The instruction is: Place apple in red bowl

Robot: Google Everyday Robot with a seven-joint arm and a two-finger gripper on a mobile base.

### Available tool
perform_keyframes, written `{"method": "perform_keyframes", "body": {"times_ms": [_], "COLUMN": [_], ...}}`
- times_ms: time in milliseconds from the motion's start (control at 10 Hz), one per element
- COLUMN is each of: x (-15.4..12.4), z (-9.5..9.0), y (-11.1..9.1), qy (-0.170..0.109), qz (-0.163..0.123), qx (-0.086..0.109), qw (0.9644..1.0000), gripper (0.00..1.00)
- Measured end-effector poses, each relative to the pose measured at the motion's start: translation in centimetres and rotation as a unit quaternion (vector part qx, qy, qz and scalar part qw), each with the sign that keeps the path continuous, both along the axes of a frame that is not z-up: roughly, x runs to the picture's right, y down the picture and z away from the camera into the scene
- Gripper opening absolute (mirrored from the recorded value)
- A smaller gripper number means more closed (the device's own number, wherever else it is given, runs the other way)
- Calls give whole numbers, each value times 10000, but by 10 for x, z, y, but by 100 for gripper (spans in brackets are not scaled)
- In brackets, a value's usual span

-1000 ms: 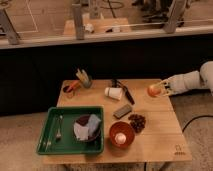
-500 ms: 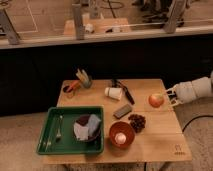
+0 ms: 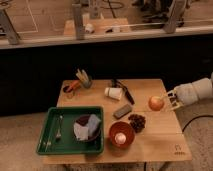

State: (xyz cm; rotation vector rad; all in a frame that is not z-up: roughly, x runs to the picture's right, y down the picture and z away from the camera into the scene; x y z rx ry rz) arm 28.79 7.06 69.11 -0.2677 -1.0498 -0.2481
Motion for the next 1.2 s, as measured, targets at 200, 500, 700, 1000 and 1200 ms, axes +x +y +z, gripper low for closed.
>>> {"method": "perform_keyframes", "body": {"times_ms": [200, 500, 700, 1000, 1200], "x": [-2, -9, -24, -41, -44], "z": [1, -12, -31, -46, -46], "y": [-1, 1, 10, 32, 34], "qy": [-11, -322, -636, -927, -962], "qz": [-14, -322, -859, -1574, -1647], "qx": [-1, 210, 533, 795, 813], "qw": [10000, 9987, 9928, 9800, 9783], "gripper": [0, 0, 0, 0, 0]}}
